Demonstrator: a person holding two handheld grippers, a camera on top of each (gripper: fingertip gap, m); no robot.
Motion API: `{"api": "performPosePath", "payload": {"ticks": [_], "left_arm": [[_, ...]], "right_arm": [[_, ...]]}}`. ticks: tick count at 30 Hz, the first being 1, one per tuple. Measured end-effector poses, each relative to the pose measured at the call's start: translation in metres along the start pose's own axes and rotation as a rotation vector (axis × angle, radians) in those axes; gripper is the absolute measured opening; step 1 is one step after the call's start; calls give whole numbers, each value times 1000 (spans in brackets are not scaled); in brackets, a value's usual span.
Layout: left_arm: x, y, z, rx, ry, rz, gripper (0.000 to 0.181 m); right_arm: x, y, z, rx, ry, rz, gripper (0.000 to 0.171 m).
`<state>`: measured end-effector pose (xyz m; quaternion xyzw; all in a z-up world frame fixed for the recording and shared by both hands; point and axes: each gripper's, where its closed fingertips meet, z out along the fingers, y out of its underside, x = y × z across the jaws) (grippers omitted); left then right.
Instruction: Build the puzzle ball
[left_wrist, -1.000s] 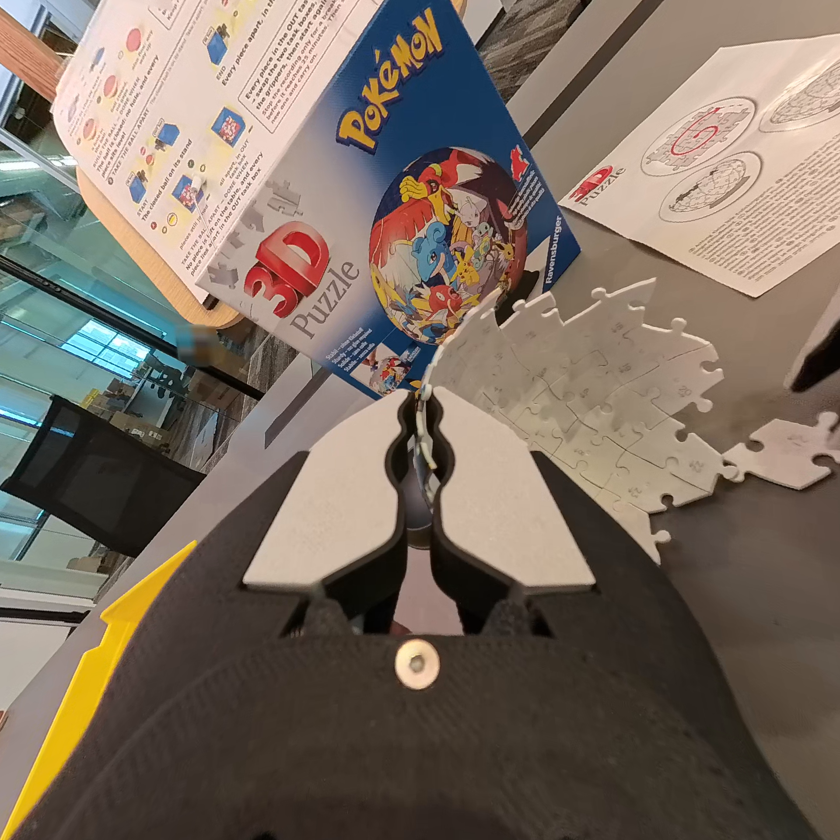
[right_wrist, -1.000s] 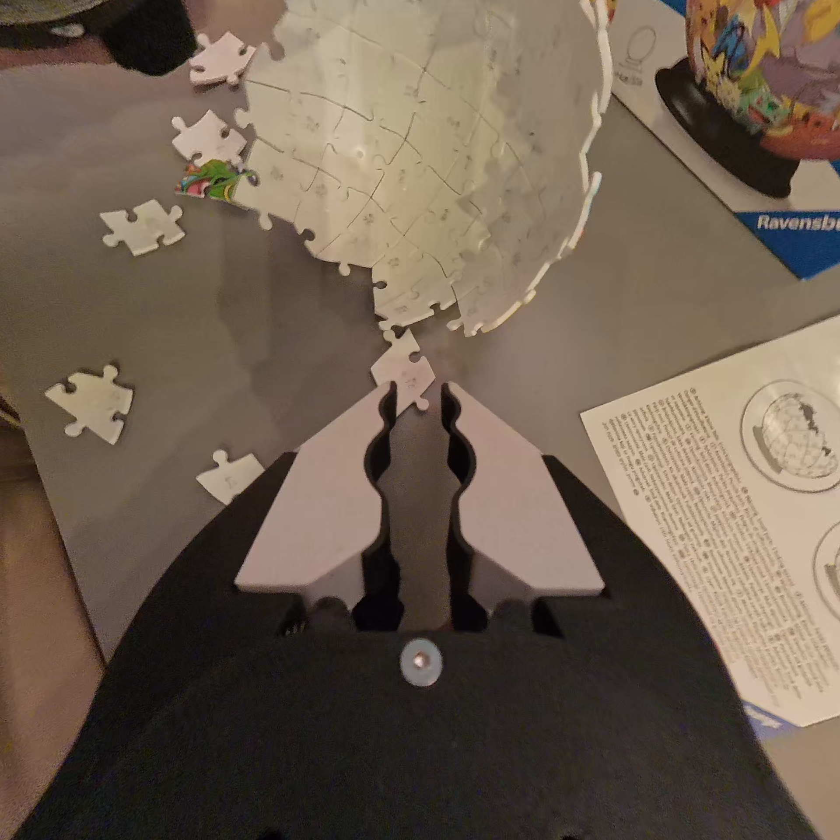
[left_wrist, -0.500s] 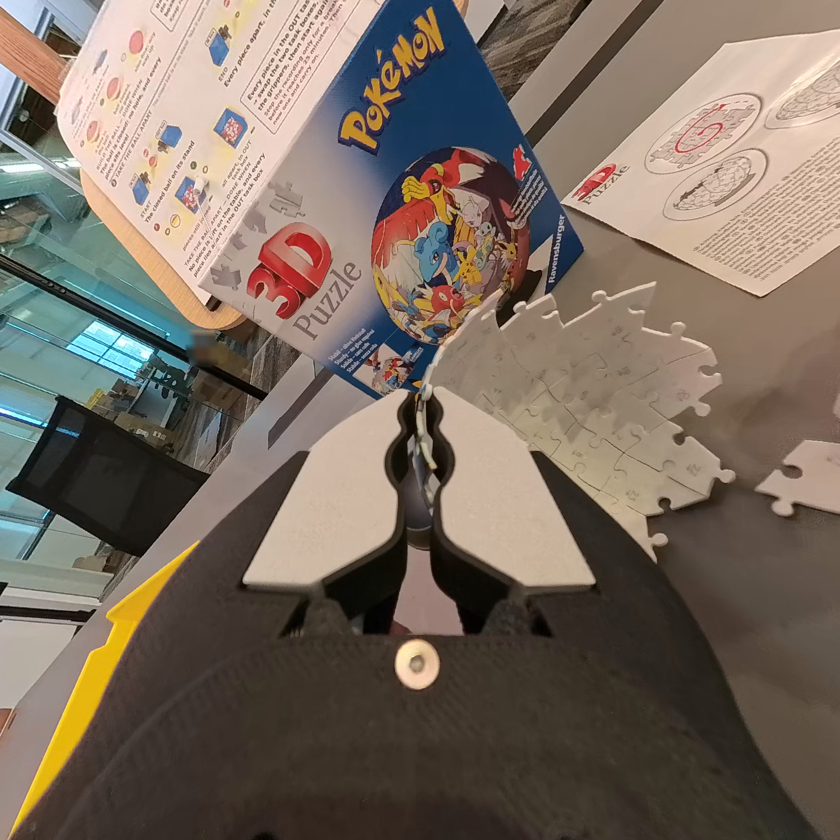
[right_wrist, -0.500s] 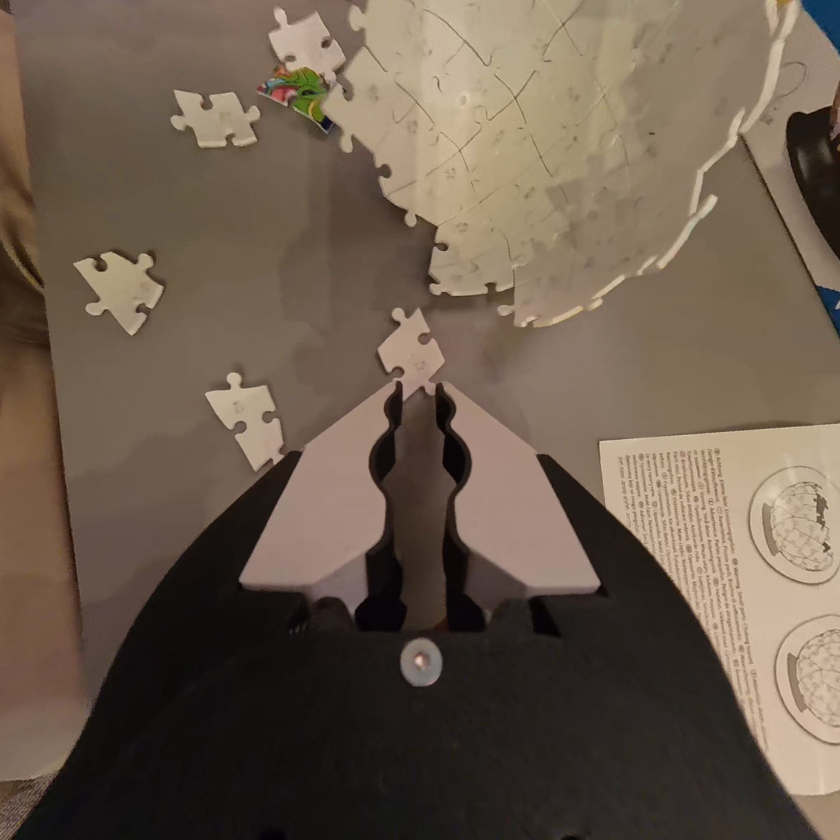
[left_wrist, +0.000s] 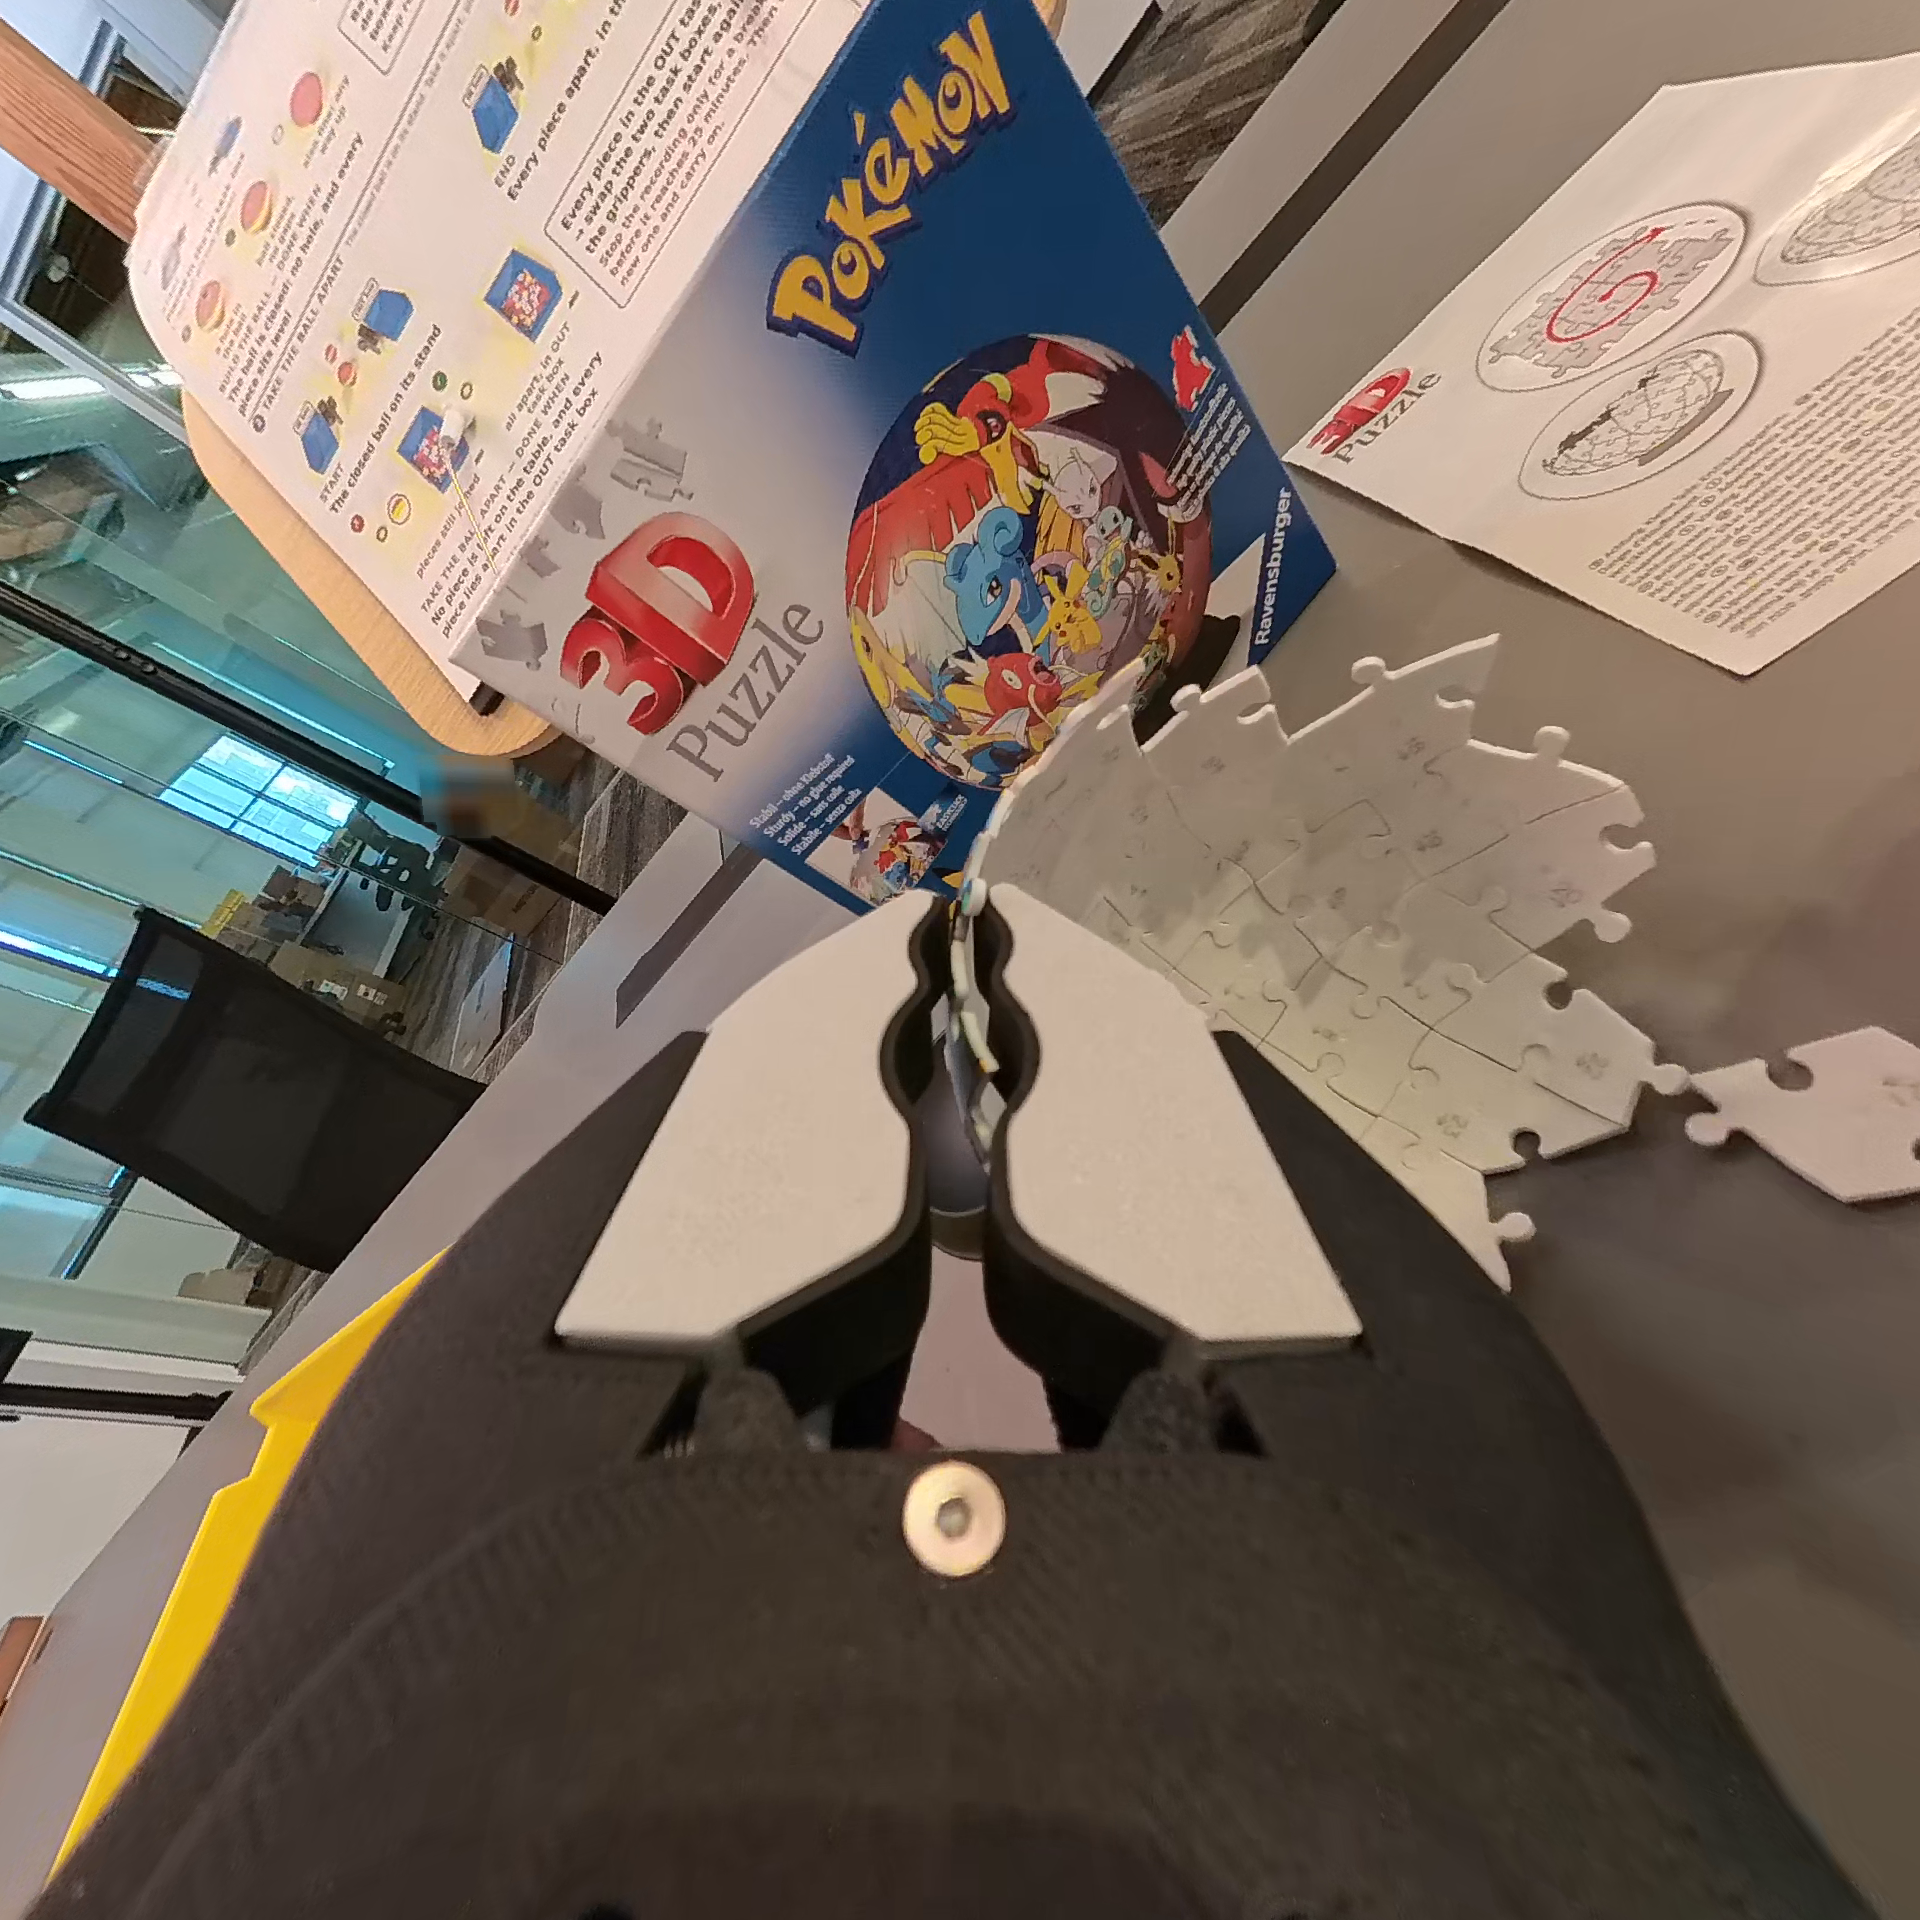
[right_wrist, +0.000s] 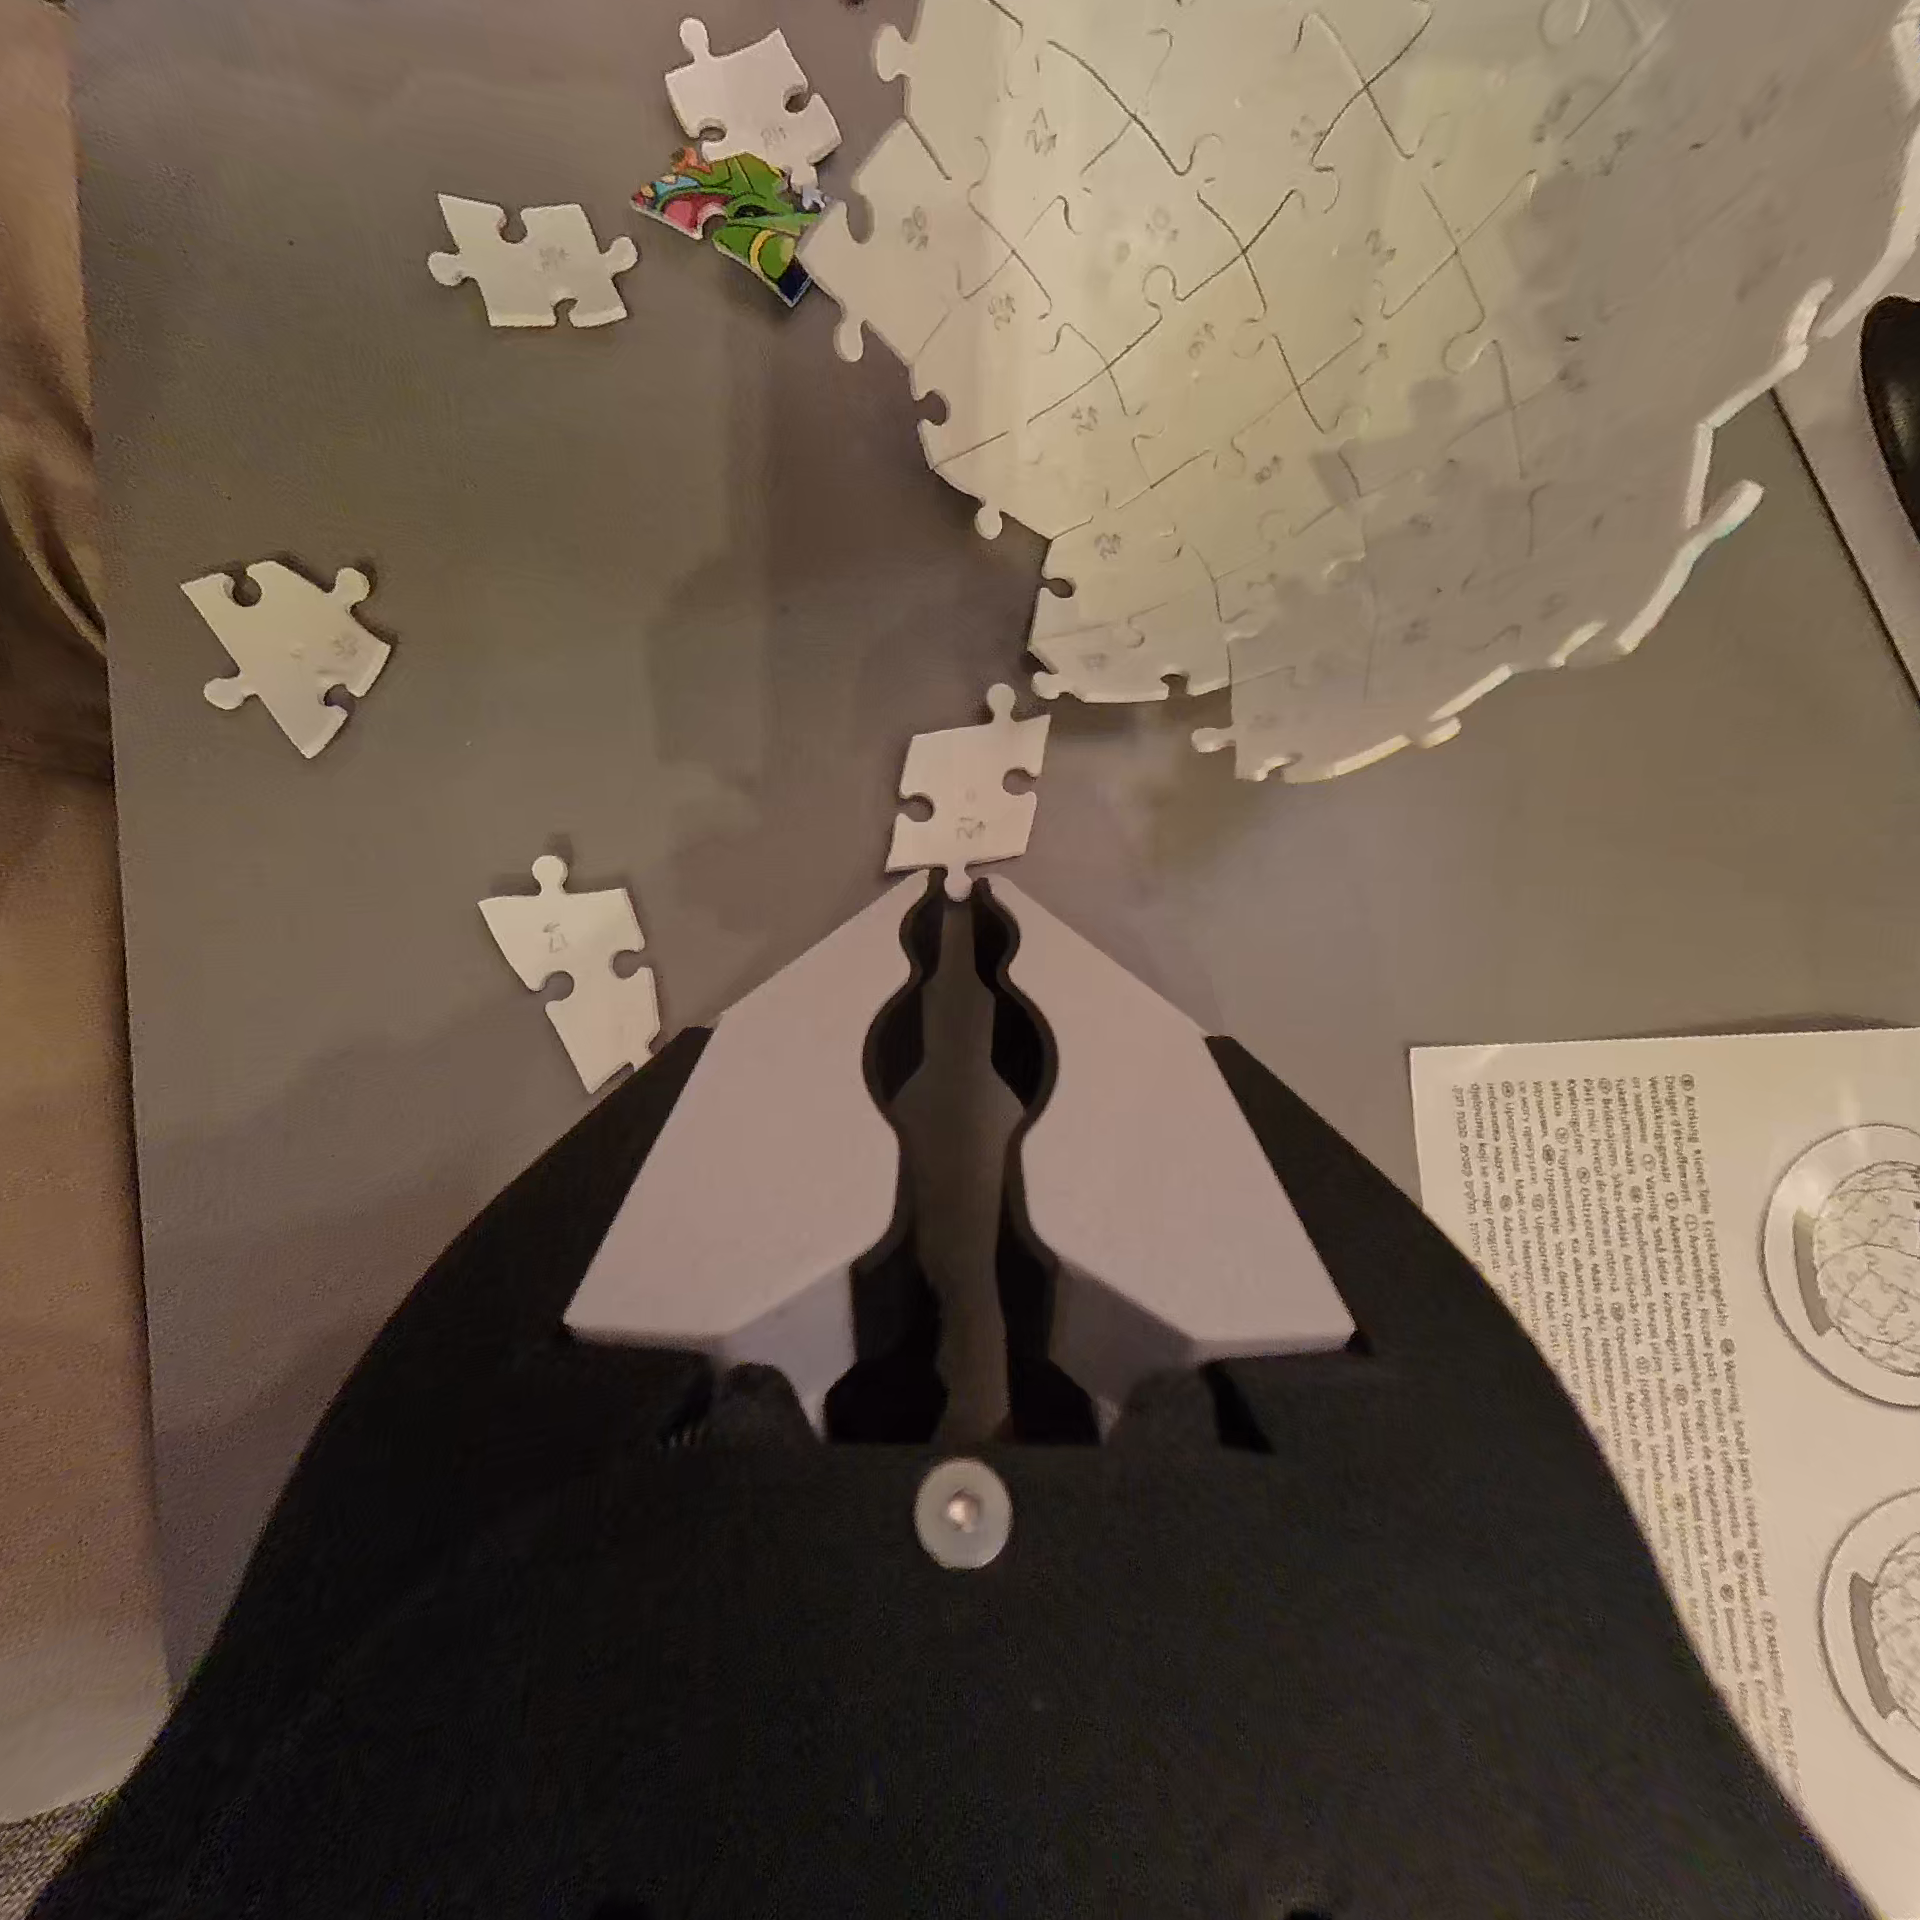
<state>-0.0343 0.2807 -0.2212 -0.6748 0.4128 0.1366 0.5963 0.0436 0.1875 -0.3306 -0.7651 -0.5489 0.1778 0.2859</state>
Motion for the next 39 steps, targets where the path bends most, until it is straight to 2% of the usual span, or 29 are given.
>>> {"api": "performPosePath", "payload": {"ticks": [11, 21, 39], "left_arm": [[0, -3, -1, 9, -6, 25, 4], [3, -14, -4, 20, -31, 139, 4], [9, -23, -6, 32, -33, 207, 4]], "right_arm": [[16, -14, -15, 23, 96, -42, 3], [29, -14, -10, -59, 178, -54, 3], [32, -9, -6, -91, 178, 14, 4]]}}
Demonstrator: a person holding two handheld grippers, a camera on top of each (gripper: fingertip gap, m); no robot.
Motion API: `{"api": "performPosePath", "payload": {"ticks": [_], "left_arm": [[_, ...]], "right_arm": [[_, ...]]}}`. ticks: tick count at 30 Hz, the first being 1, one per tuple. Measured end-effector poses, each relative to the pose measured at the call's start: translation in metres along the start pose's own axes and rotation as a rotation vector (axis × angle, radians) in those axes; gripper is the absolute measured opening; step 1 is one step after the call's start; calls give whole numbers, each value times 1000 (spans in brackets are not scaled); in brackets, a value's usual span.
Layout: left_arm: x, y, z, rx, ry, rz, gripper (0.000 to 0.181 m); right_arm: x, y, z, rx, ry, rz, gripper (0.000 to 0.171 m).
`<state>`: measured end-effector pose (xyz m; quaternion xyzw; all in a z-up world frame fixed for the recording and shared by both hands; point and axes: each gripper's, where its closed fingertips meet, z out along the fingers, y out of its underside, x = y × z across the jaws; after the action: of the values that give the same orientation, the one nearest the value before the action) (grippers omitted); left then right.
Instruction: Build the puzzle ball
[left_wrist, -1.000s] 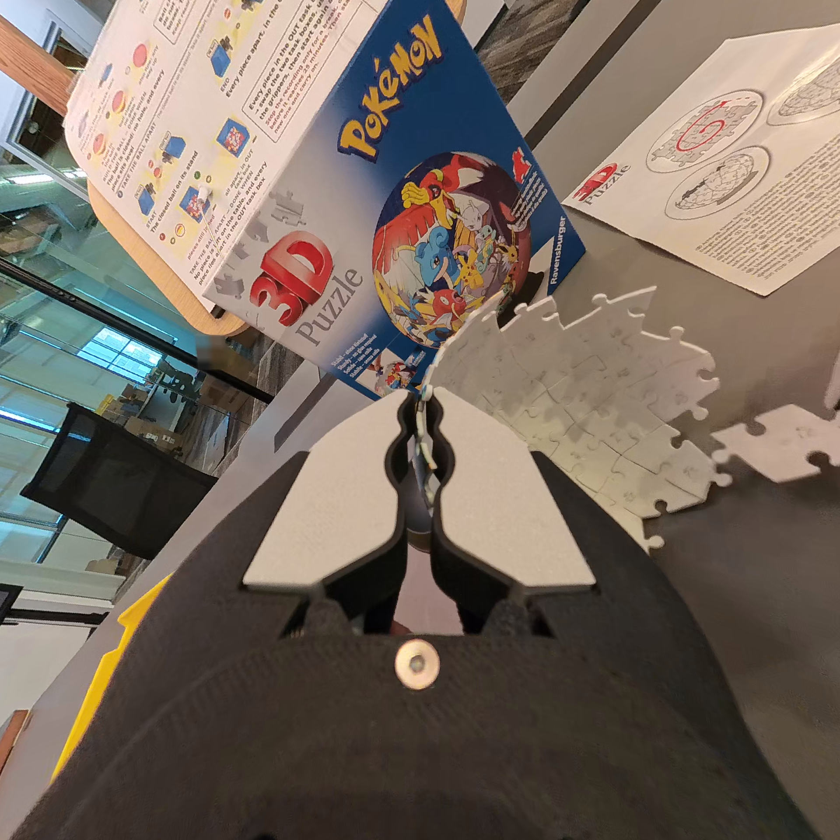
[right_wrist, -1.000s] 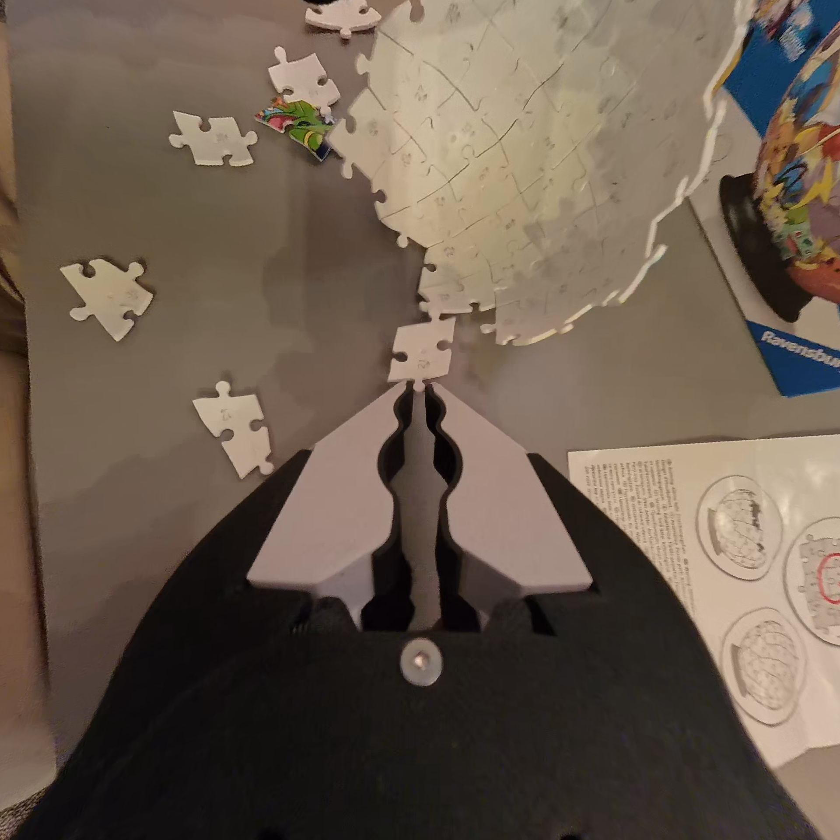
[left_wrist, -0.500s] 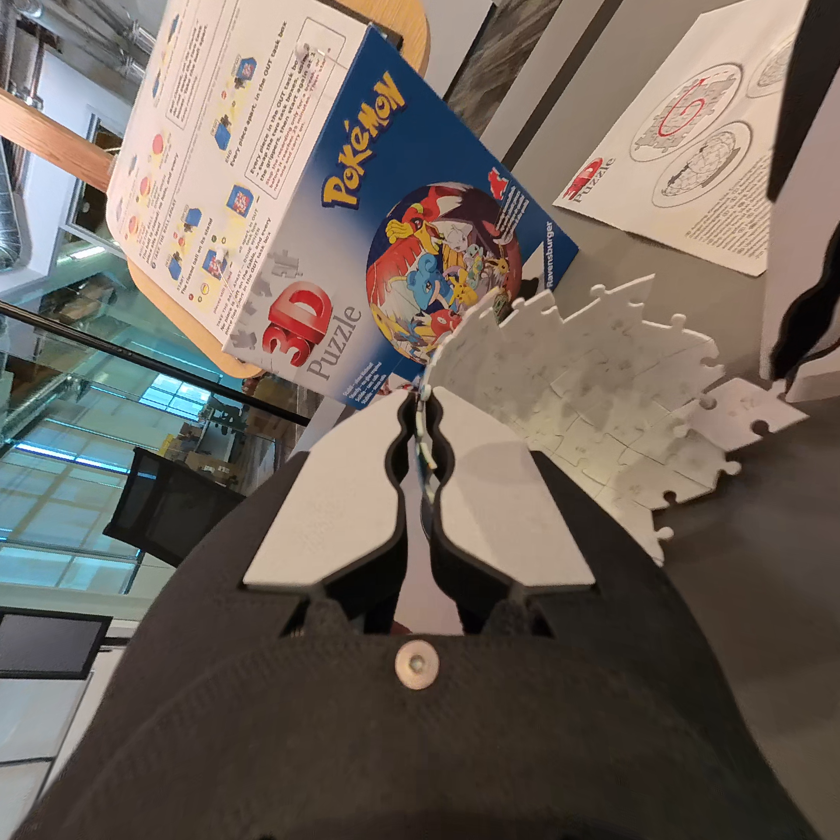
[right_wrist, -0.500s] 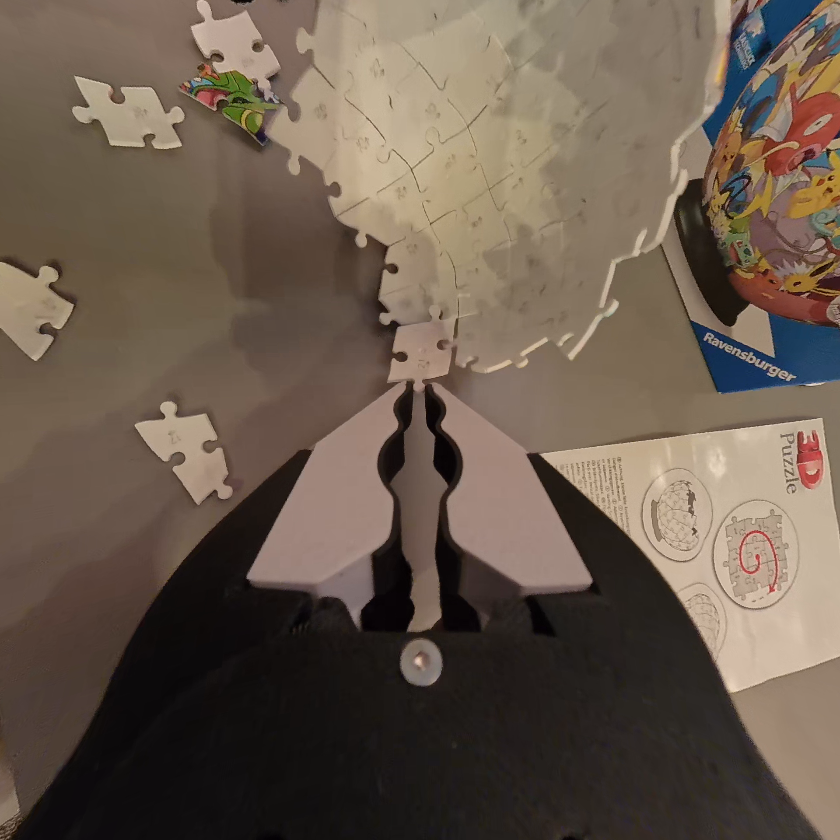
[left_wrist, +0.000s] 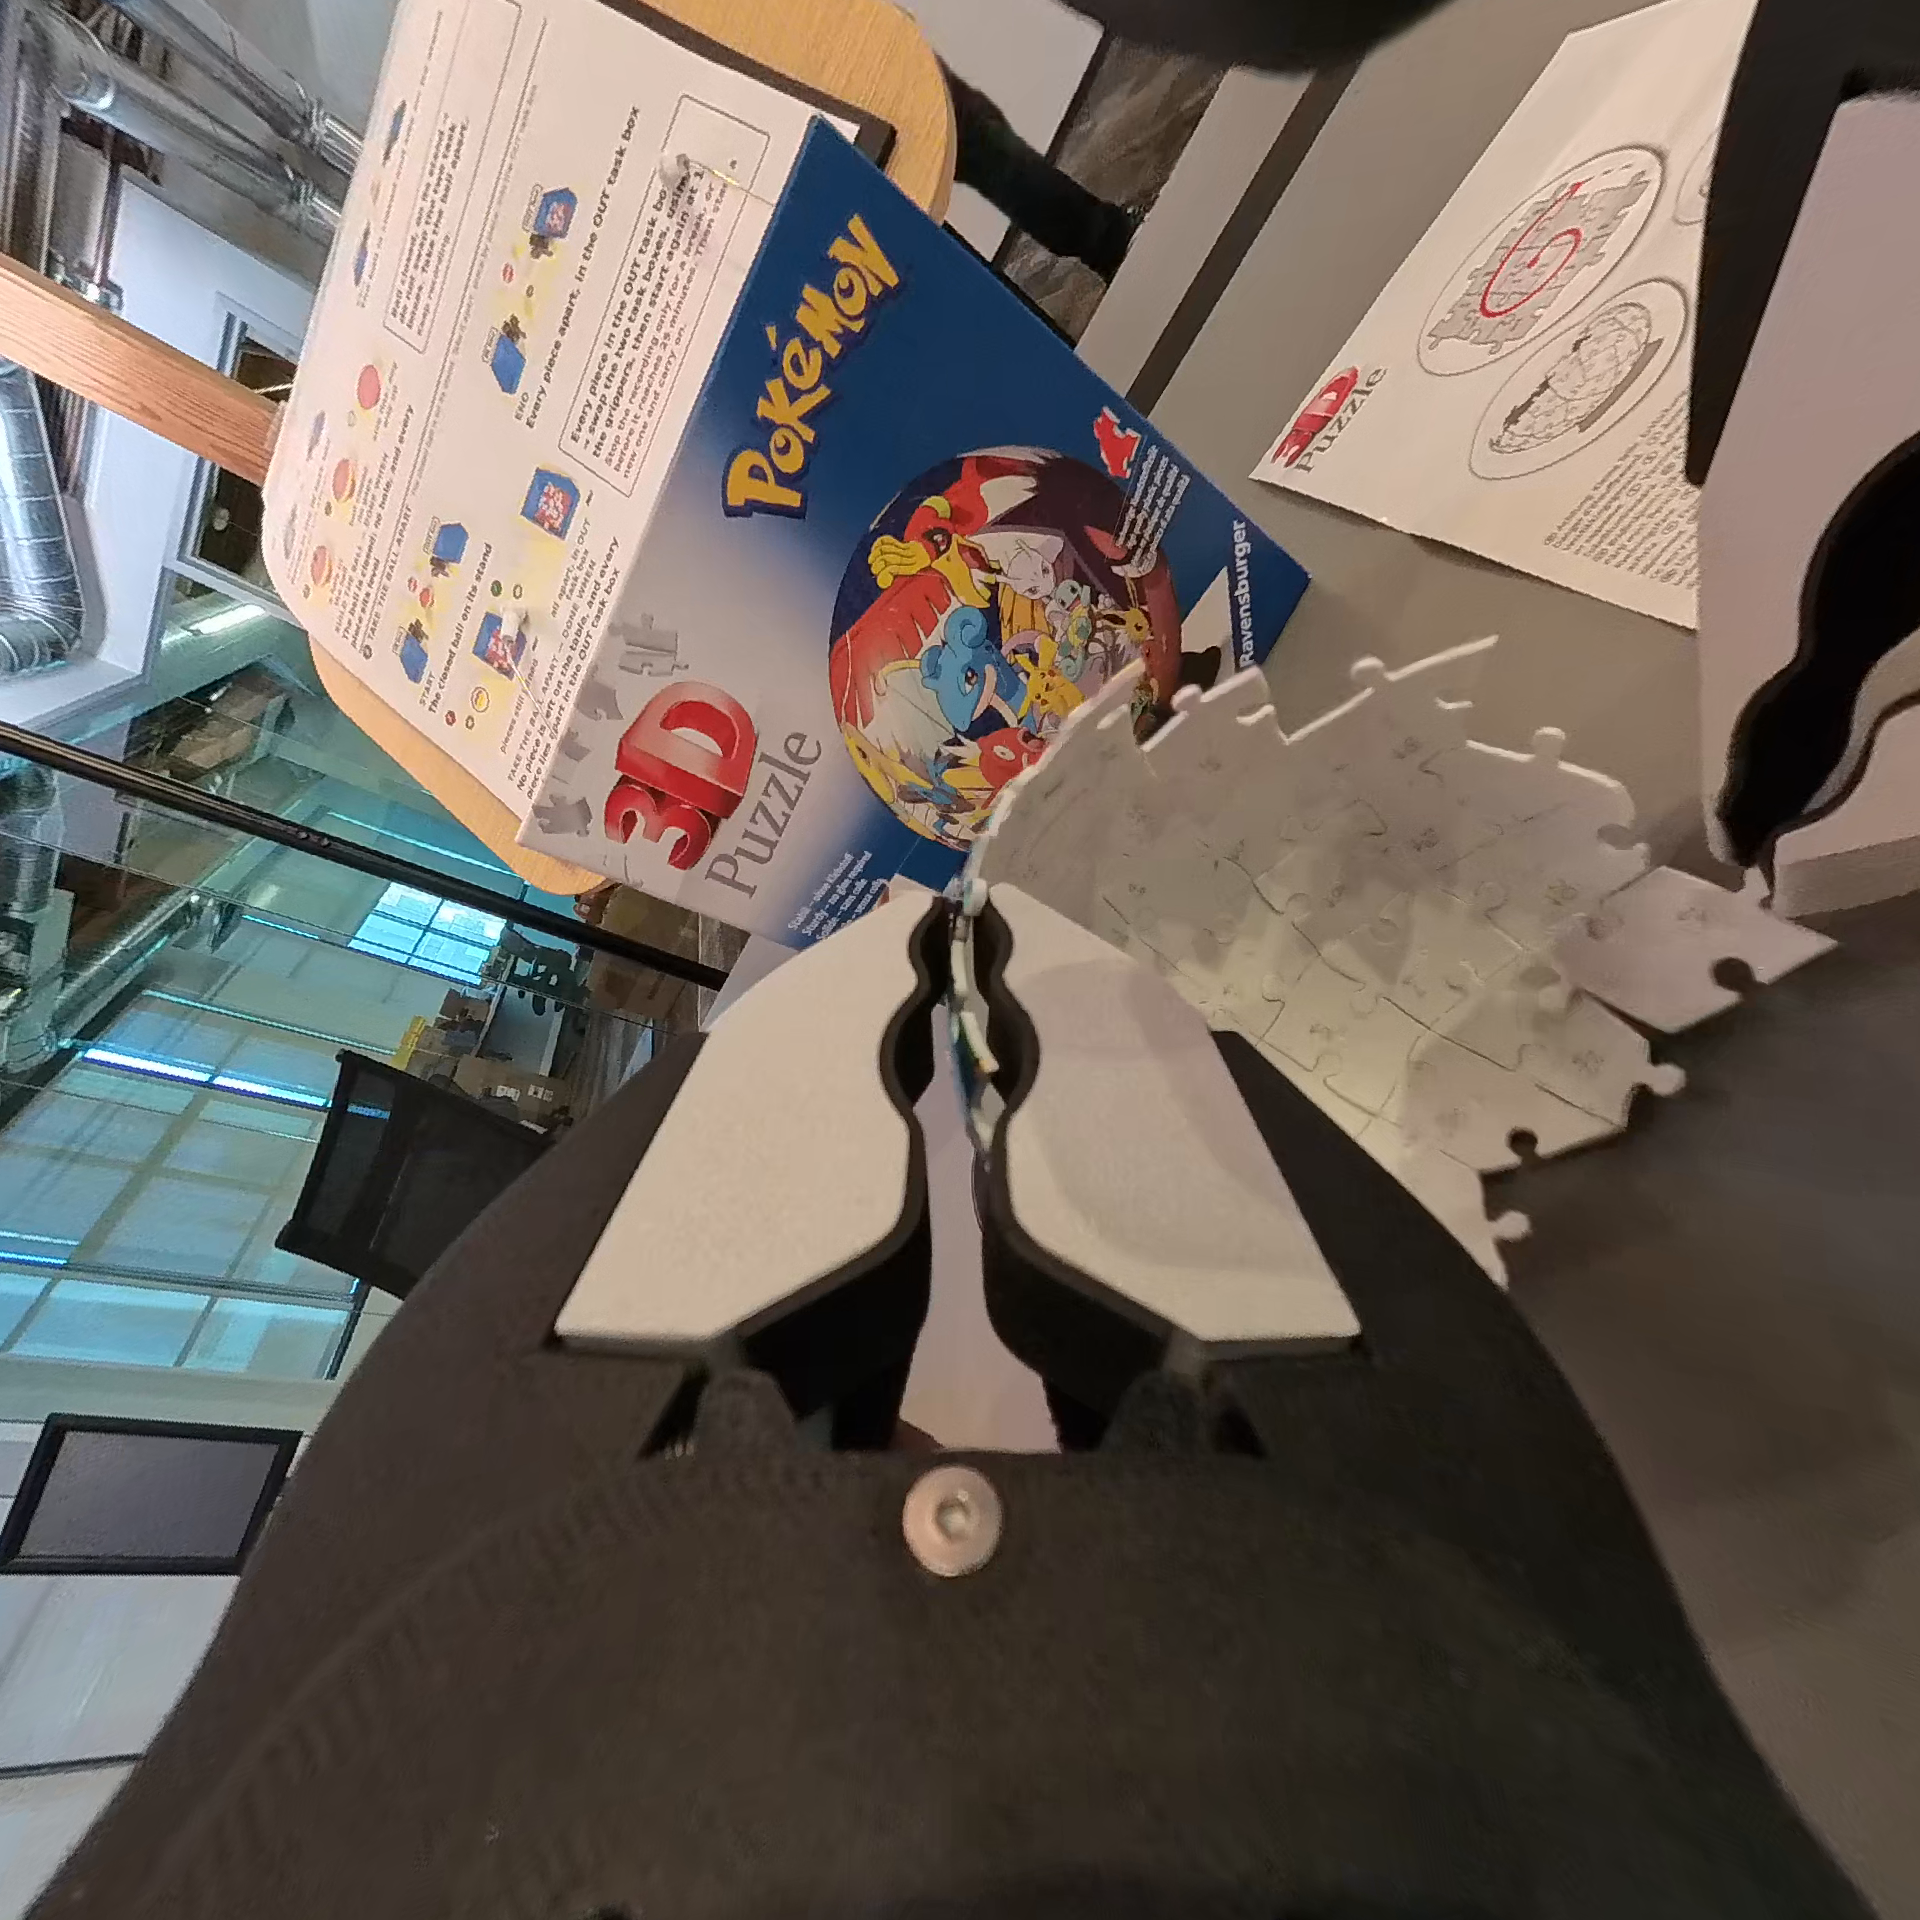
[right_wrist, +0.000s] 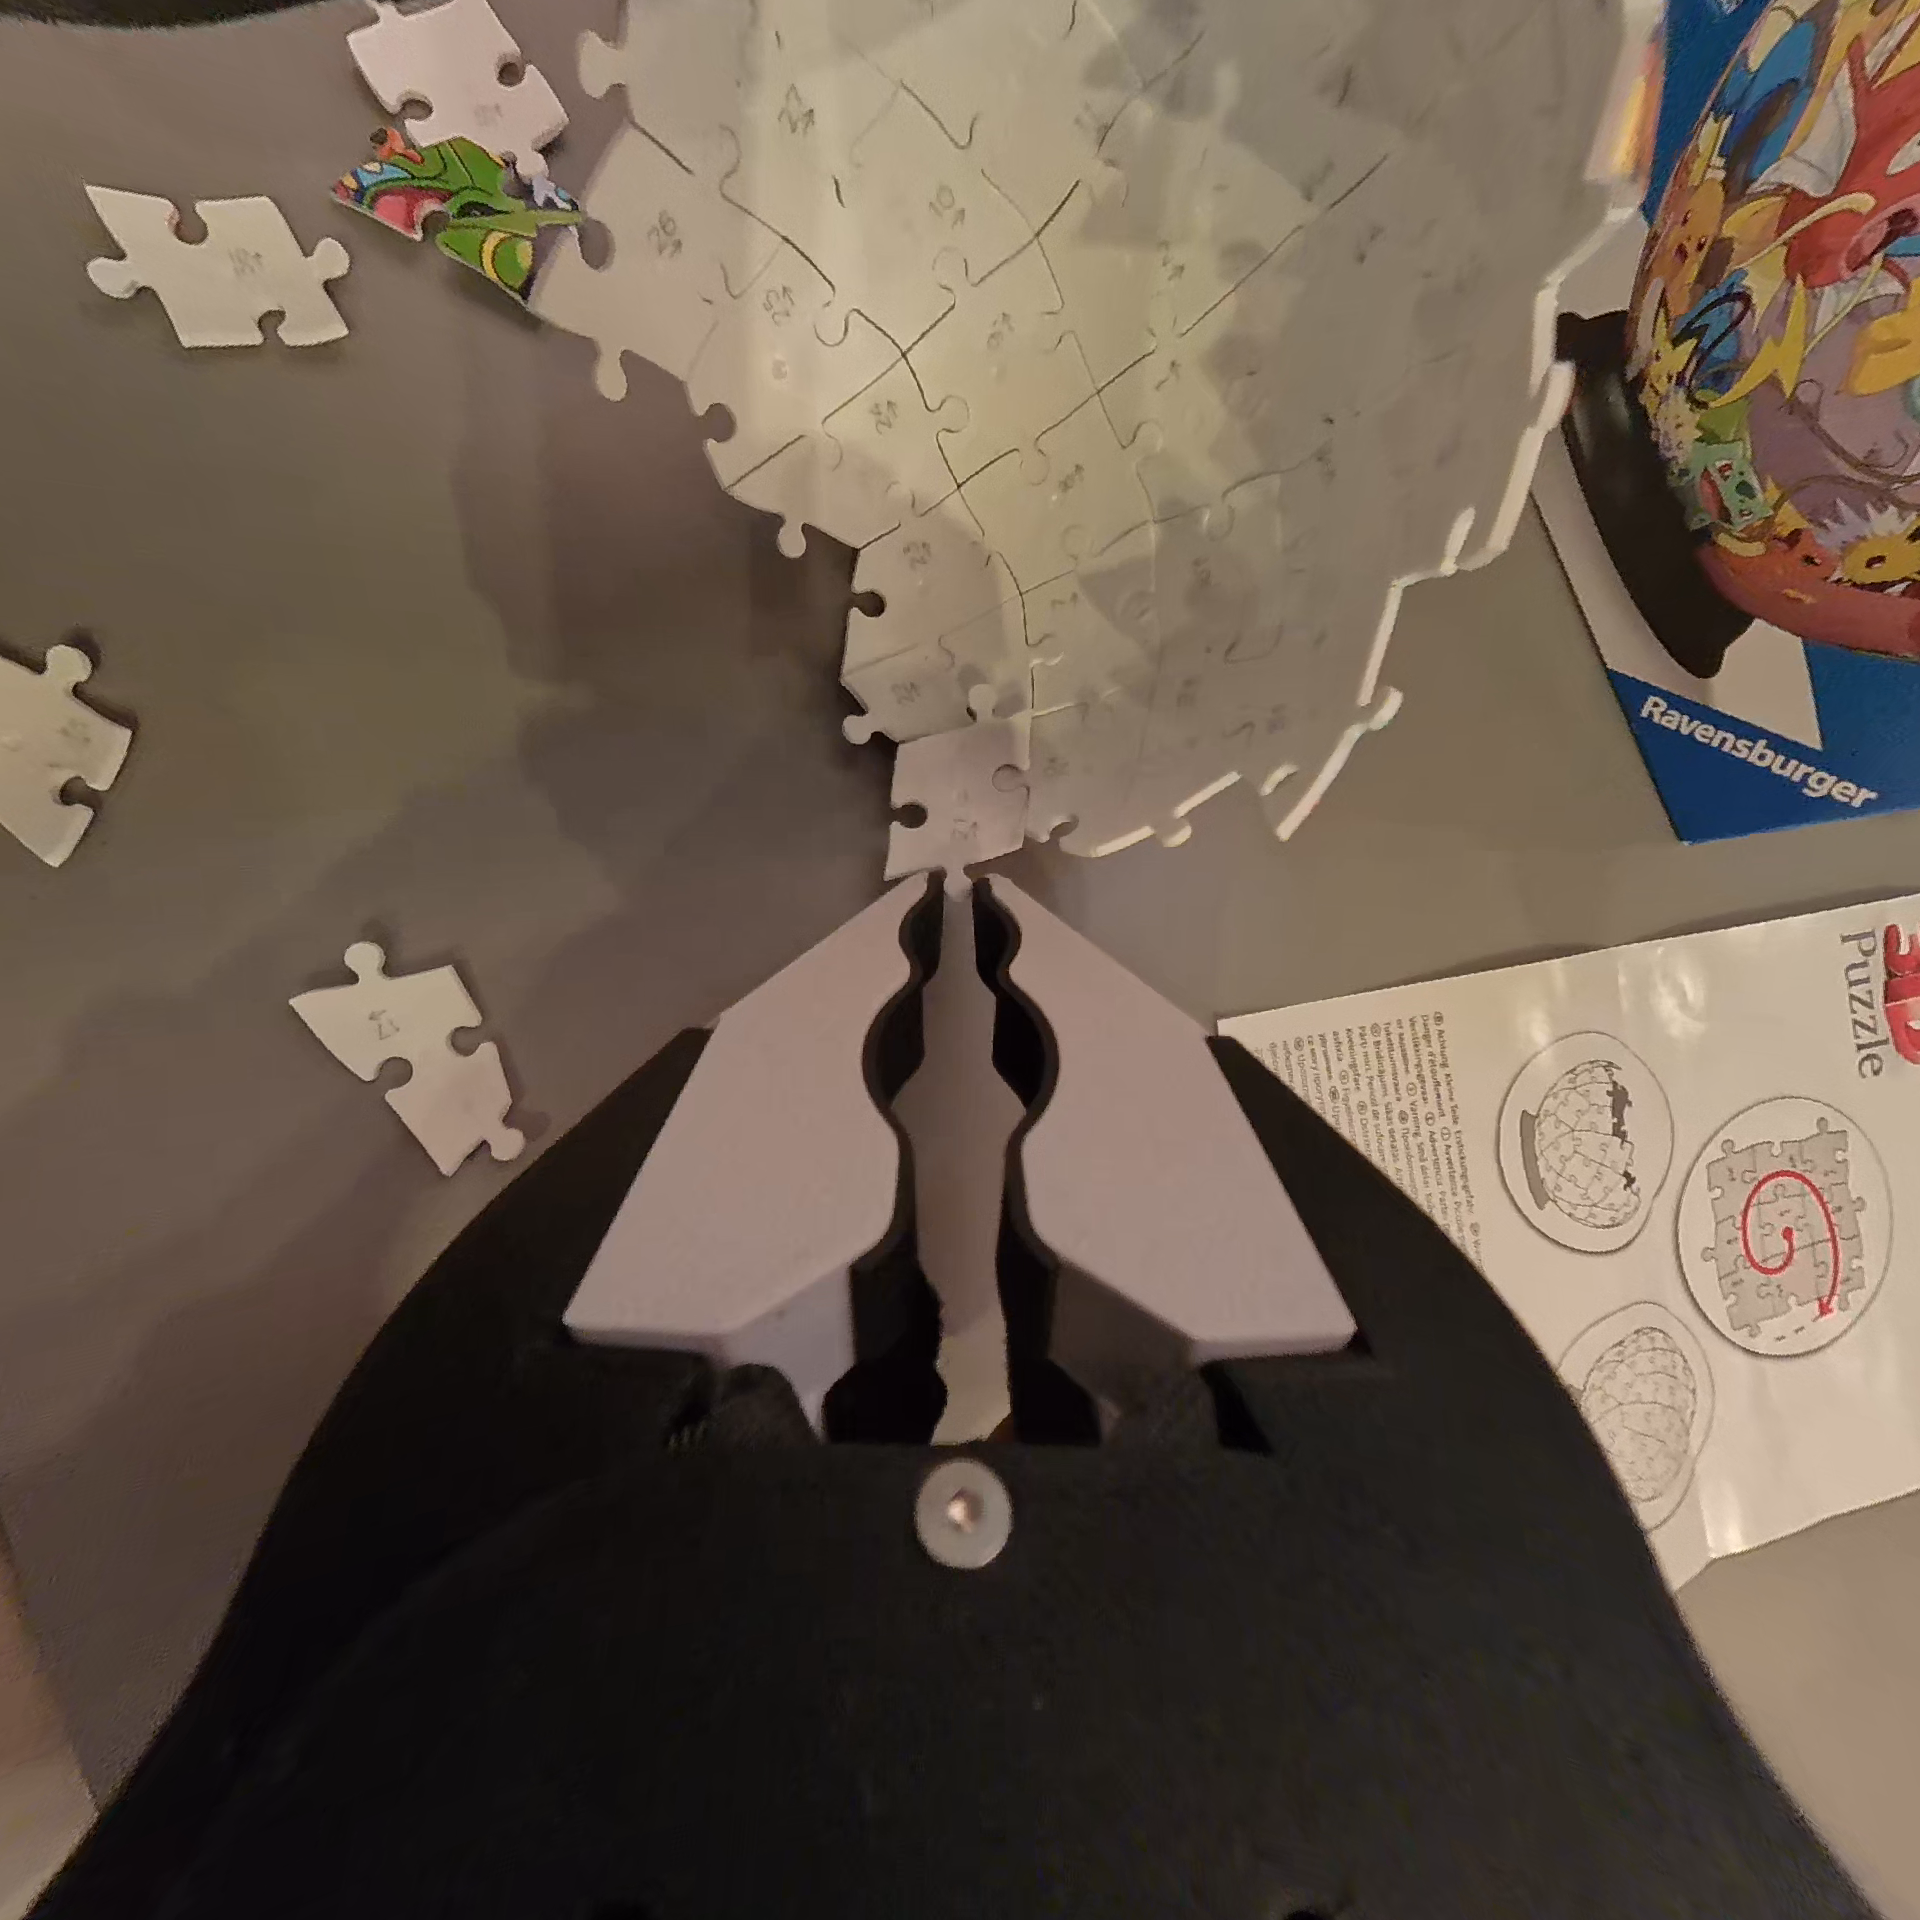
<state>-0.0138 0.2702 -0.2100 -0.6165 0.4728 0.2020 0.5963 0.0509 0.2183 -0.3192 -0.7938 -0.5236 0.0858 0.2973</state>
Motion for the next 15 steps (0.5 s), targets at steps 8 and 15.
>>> {"api": "performPosePath", "payload": {"ticks": [8, 15], "left_arm": [[0, 0, -1, 1, -2, 9, 4], [1, 1, 0, -1, -1, 10, 4]], "right_arm": [[-4, -1, -1, 26, 4, 16, 6], [-2, -22, -4, 137, 20, -5, 3]]}}
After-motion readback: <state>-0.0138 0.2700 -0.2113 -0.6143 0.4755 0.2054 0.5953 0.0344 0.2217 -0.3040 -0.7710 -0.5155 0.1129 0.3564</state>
